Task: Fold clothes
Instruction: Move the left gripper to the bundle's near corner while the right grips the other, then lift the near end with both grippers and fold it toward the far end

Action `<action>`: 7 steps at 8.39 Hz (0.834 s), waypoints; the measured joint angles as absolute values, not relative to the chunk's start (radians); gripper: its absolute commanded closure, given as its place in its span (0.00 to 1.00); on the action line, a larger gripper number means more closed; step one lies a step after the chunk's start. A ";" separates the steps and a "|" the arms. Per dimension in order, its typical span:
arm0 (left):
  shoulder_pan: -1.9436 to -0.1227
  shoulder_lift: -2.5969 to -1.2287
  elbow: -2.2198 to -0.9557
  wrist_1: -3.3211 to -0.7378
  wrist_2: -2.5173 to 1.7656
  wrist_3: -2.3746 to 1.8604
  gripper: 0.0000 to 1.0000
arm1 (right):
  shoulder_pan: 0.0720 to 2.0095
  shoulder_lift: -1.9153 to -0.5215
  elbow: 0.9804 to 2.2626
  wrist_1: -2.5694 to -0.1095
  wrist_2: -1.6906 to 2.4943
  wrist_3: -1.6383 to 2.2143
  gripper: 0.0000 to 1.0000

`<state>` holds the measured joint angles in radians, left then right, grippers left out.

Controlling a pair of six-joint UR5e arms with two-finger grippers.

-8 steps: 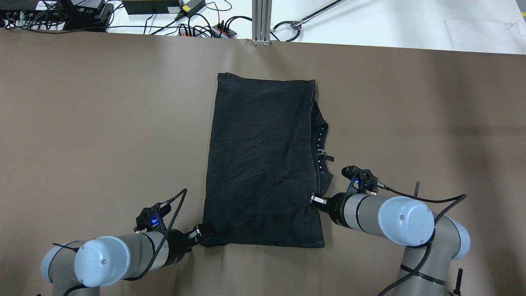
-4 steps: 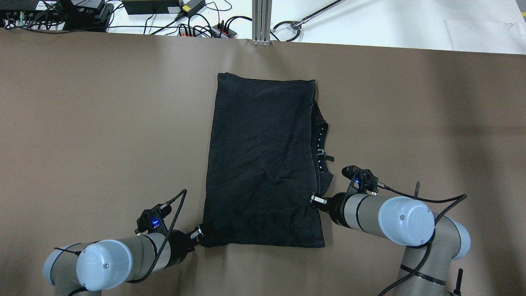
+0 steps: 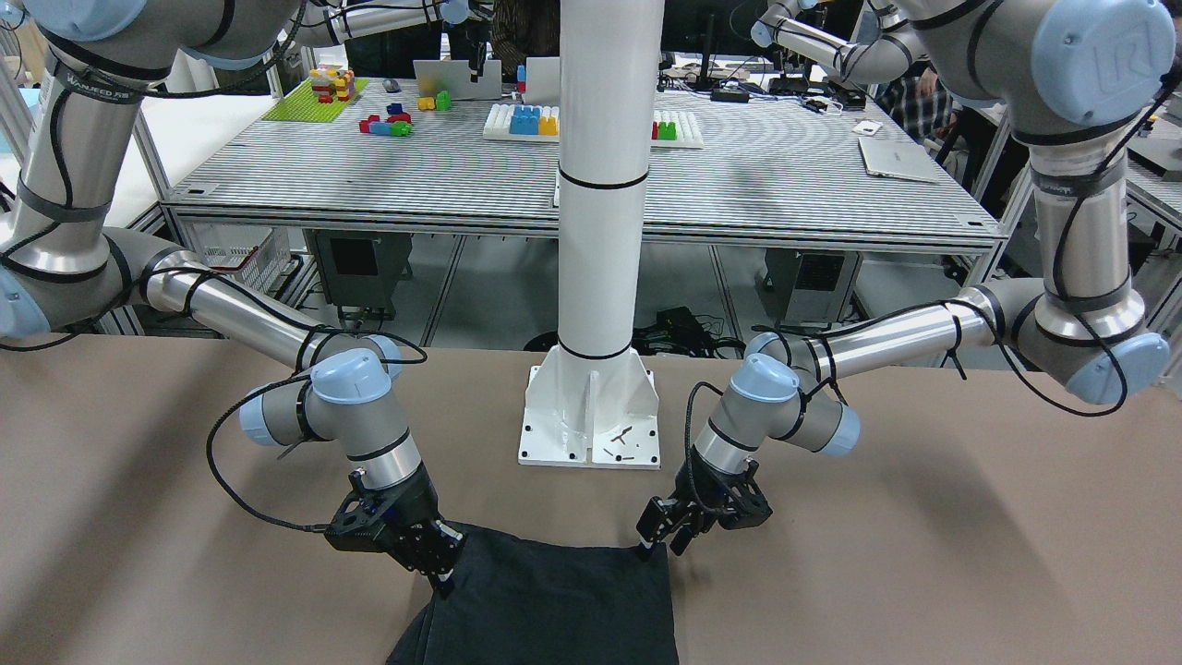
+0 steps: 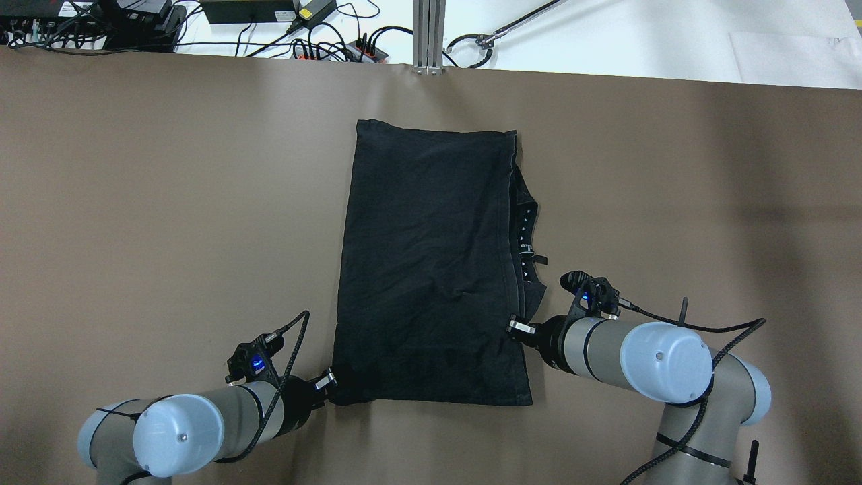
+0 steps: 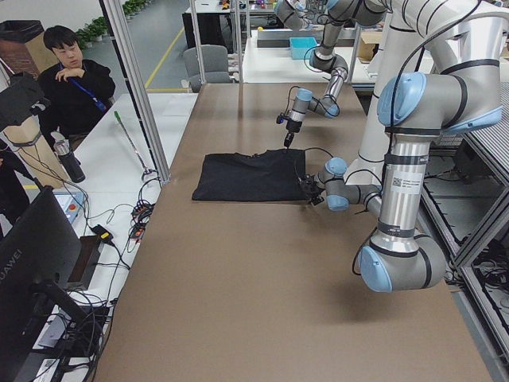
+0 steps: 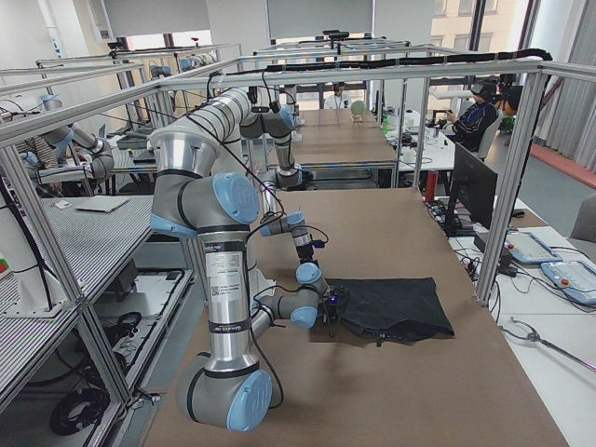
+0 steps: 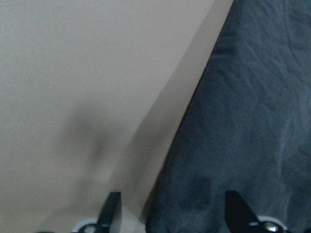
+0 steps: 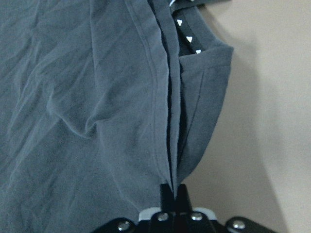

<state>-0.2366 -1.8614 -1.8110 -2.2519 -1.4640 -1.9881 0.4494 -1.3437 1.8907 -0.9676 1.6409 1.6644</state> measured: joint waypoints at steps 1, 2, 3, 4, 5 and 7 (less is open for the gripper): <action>-0.236 -1.863 -1.810 -2.252 -1.464 -1.988 0.89 | 0.449 -1.344 1.891 -0.967 1.641 1.664 1.00; -0.236 -1.868 -1.809 -2.252 -1.463 -1.988 1.00 | 0.449 -1.344 1.891 -0.967 1.641 1.664 1.00; -0.236 -1.873 -1.809 -2.252 -1.463 -1.988 1.00 | 0.449 -1.344 1.891 -0.968 1.641 1.664 1.00; -0.236 -1.876 -1.809 -2.252 -1.462 -1.988 1.00 | 0.449 -1.344 1.891 -0.968 1.641 1.663 1.00; -0.236 -1.877 -1.810 -2.252 -1.462 -1.988 1.00 | 0.449 -1.344 1.891 -0.967 1.641 1.663 1.00; -0.238 -1.878 -1.826 -2.251 -1.465 -1.984 1.00 | 0.449 -1.344 1.891 -0.967 1.643 1.663 1.00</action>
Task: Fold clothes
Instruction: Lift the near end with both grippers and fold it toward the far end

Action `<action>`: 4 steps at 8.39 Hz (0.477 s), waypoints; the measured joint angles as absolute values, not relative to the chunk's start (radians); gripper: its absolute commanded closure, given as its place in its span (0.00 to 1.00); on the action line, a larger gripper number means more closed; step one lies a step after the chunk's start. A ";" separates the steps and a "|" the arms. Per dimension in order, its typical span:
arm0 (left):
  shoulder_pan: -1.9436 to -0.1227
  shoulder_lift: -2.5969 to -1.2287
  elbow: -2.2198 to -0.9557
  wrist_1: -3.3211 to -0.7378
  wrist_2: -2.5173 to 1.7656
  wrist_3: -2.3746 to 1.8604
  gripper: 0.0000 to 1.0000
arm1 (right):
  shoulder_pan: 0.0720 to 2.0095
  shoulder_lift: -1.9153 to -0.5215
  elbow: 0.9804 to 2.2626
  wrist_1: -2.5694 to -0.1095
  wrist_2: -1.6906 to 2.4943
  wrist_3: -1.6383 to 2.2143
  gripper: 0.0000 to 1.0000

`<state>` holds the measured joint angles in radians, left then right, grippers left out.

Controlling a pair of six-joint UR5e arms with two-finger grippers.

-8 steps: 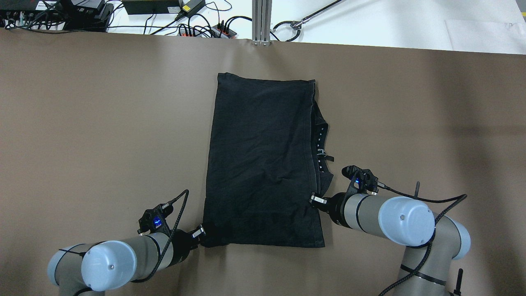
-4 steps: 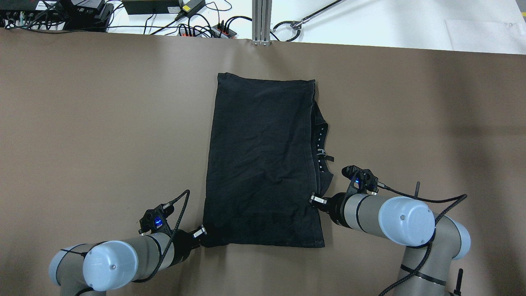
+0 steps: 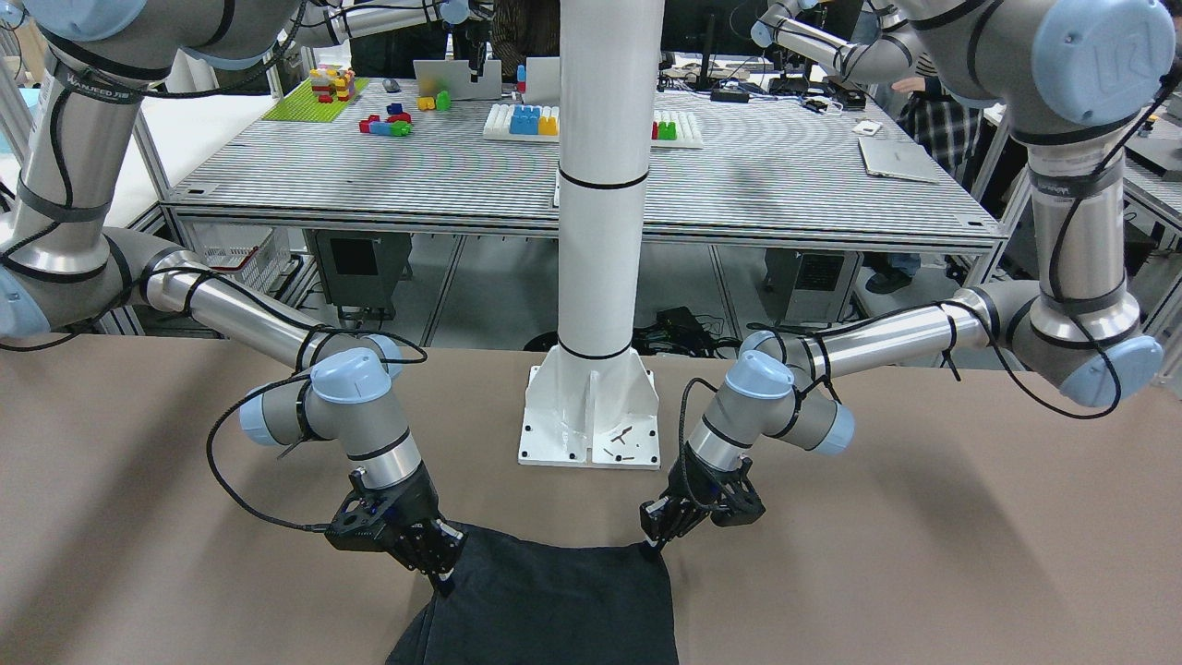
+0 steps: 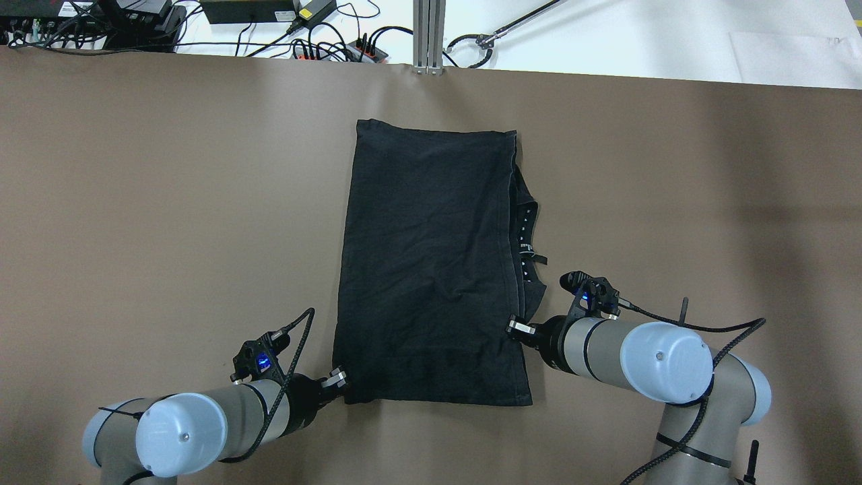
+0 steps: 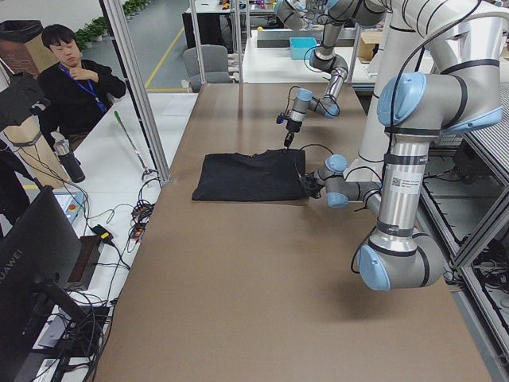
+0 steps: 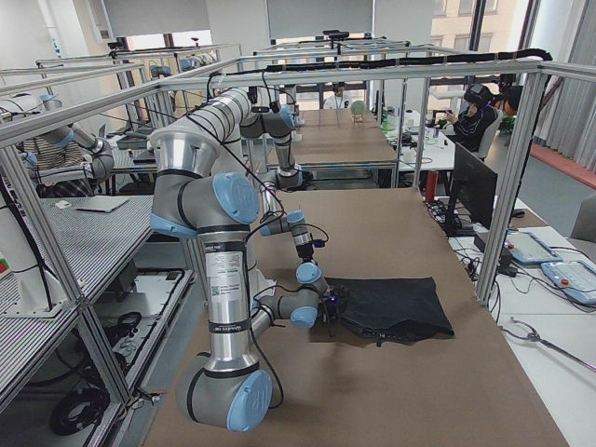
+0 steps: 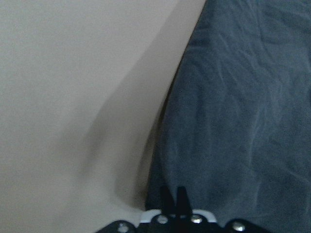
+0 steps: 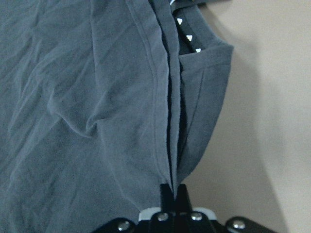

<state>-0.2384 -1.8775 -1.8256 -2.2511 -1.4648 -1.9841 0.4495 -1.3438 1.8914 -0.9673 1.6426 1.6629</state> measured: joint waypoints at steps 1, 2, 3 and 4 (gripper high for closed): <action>-0.242 -1.878 -1.843 -2.250 -1.469 -1.978 1.00 | 0.449 -1.344 1.892 -0.968 1.643 1.663 1.00; -0.245 -1.877 -1.866 -2.249 -1.478 -1.972 1.00 | 0.449 -1.346 1.895 -0.968 1.644 1.663 1.00; -0.248 -1.874 -1.895 -2.248 -1.495 -1.967 1.00 | 0.448 -1.358 1.906 -0.969 1.645 1.663 1.00; -0.249 -1.864 -1.935 -2.246 -1.513 -1.965 1.00 | 0.440 -1.391 1.937 -0.969 1.646 1.663 1.00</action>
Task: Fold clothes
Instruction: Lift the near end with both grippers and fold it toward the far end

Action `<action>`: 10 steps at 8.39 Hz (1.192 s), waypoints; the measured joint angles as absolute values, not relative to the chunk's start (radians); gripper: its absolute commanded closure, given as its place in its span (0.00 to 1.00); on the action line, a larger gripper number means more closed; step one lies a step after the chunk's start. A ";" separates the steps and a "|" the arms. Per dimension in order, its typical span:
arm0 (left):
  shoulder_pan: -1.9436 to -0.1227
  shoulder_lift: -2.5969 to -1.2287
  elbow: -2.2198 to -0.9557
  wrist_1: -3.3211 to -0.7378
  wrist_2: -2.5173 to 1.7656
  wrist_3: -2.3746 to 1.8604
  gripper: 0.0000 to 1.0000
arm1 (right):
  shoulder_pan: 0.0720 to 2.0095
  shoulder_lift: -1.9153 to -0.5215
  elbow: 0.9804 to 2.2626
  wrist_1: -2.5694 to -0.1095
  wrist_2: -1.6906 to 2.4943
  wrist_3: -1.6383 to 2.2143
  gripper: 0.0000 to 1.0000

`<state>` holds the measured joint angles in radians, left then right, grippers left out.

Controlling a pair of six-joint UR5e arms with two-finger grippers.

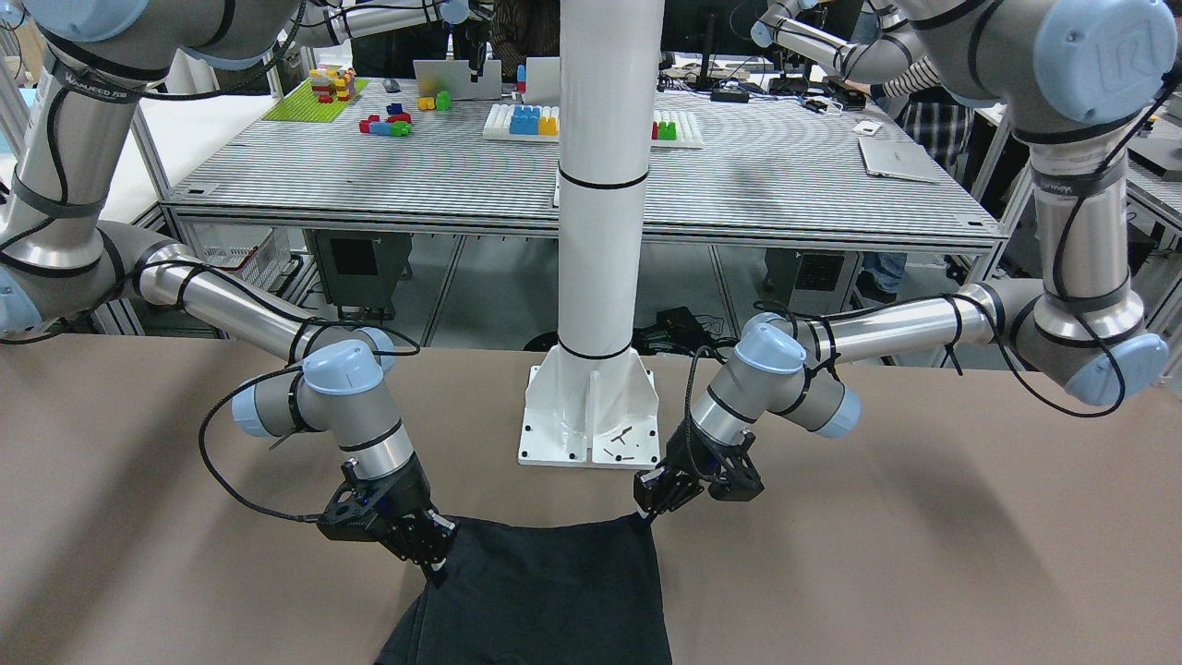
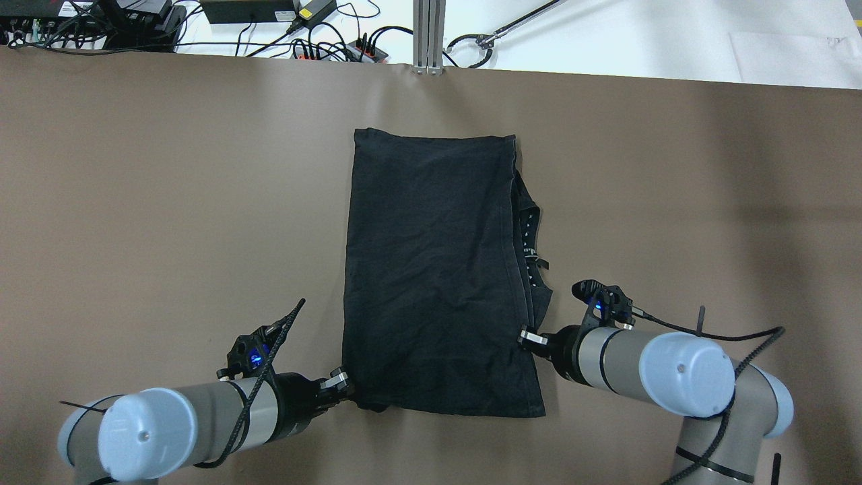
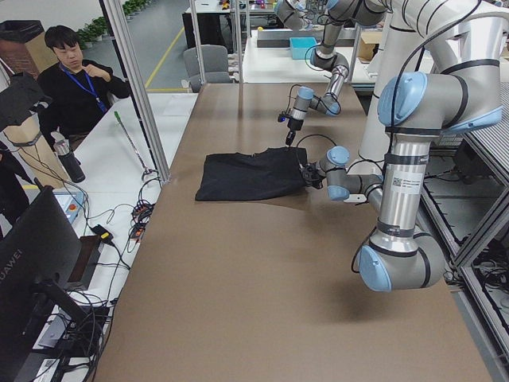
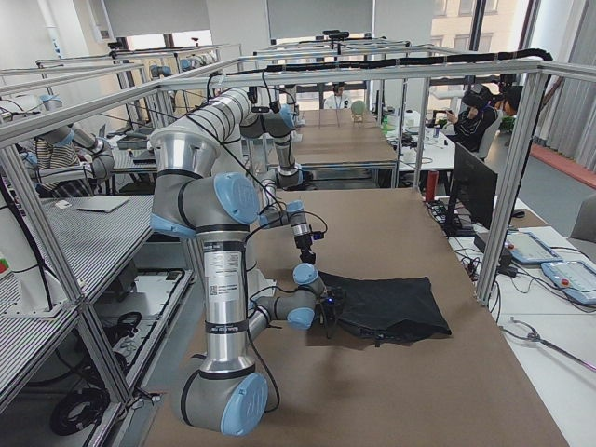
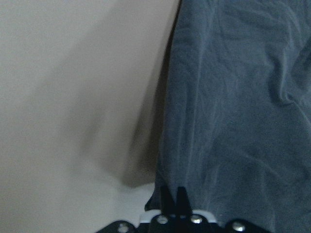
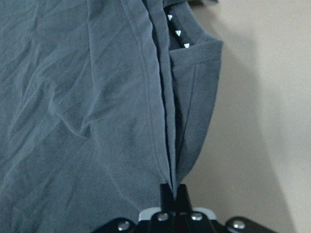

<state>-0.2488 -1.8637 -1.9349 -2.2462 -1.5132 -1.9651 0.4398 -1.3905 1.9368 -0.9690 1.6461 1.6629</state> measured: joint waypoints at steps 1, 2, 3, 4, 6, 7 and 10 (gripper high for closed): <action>-0.241 -1.836 -2.002 -2.241 -1.525 -1.965 1.00 | 0.408 -1.444 1.991 -0.969 1.644 1.663 1.00; -0.220 -1.792 -2.104 -2.222 -1.533 -1.965 1.00 | 0.365 -1.510 2.065 -0.969 1.642 1.664 1.00; -0.209 -1.762 -2.210 -2.167 -1.551 -1.965 1.00 | 0.332 -1.571 2.140 -0.969 1.642 1.664 1.00; -0.219 -1.766 -2.286 -2.088 -1.581 -1.964 1.00 | 0.316 -1.607 2.189 -0.969 1.645 1.664 1.00; -0.324 -1.873 -2.276 -1.967 -1.635 -1.919 1.00 | 0.330 -1.592 2.202 -1.003 1.651 1.660 1.00; -0.397 -1.933 -2.229 -1.918 -1.665 -1.877 1.00 | 0.365 -1.529 2.183 -1.066 1.657 1.655 1.00; -0.589 -2.058 -2.060 -1.868 -1.758 -1.775 1.00 | 0.484 -1.349 2.120 -1.251 1.667 1.613 1.00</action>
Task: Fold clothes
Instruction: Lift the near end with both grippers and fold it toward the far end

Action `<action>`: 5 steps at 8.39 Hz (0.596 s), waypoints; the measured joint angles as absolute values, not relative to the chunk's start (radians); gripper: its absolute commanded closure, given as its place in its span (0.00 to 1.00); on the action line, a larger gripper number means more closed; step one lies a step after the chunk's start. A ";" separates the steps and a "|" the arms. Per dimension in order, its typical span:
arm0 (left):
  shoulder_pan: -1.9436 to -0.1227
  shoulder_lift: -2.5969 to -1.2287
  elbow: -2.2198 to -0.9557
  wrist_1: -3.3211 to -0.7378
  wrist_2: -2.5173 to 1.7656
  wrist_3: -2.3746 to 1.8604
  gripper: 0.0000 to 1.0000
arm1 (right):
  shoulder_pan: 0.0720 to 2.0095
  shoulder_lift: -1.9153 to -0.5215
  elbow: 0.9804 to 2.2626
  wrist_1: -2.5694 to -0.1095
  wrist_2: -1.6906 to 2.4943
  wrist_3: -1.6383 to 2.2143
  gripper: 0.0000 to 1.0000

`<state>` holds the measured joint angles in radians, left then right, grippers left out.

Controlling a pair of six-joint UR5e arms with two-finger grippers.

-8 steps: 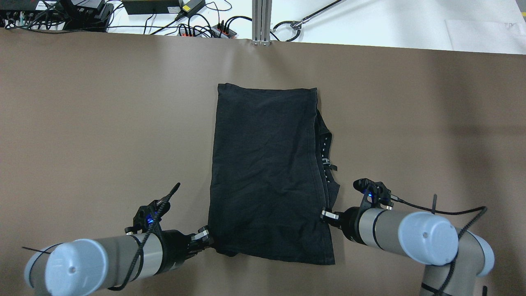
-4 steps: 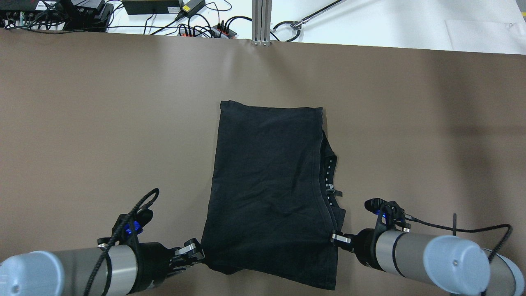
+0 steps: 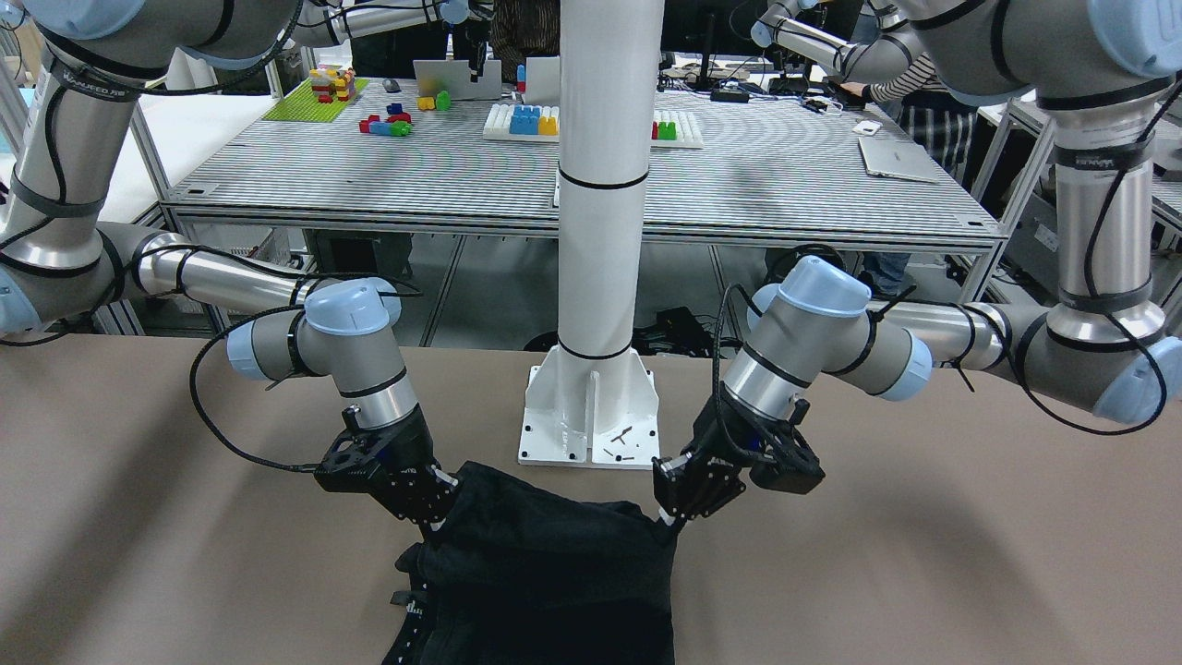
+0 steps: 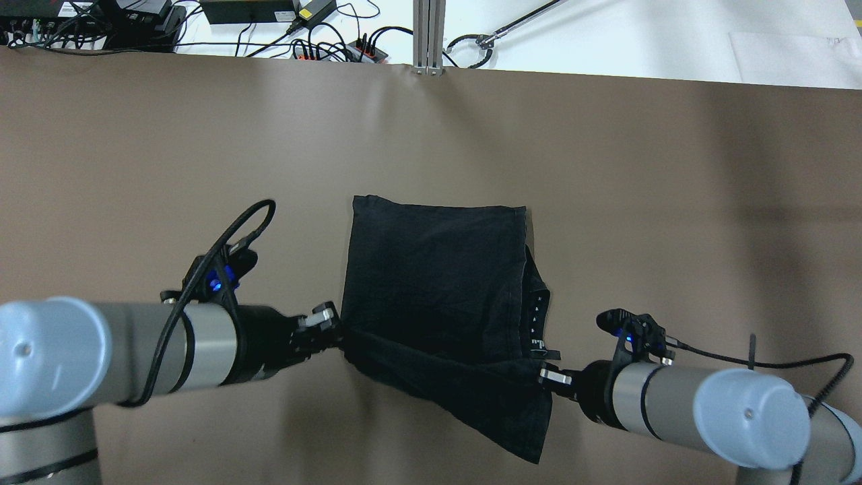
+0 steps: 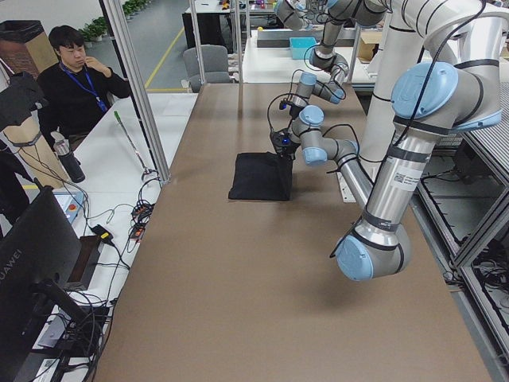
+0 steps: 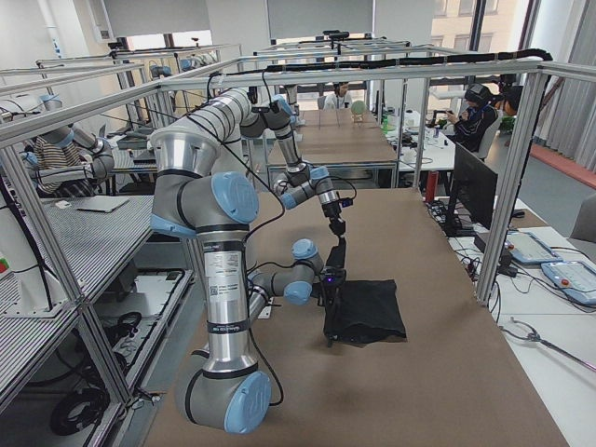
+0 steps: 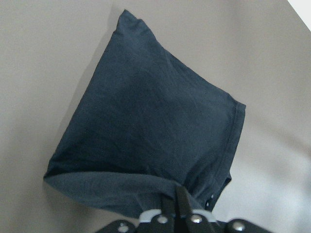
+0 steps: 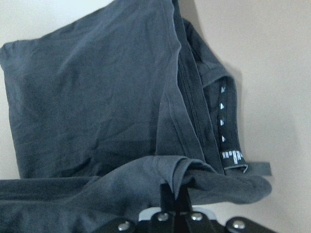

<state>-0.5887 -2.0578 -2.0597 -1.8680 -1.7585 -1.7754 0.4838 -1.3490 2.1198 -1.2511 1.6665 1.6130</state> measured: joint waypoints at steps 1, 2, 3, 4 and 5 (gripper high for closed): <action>-0.632 -2.097 -1.991 -1.865 -1.775 -1.749 1.00 | 0.517 -1.328 2.101 -1.269 1.667 1.578 1.00; -0.665 -2.141 -1.921 -1.865 -1.783 -1.724 1.00 | 0.548 -1.304 2.069 -1.276 1.667 1.550 1.00; -0.690 -2.182 -1.853 -1.865 -1.787 -1.699 1.00 | 0.572 -1.268 2.018 -1.277 1.667 1.533 1.00; -0.707 -2.216 -1.788 -1.868 -1.787 -1.679 1.00 | 0.591 -1.232 1.961 -1.277 1.667 1.525 1.00; -0.718 -2.247 -1.718 -1.873 -1.785 -1.655 1.00 | 0.606 -1.196 1.899 -1.276 1.667 1.518 1.00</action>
<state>-0.7185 -2.2466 -1.7182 -1.8726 -1.7845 -1.6549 0.6058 -1.1964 1.8988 -1.2761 1.6674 1.5182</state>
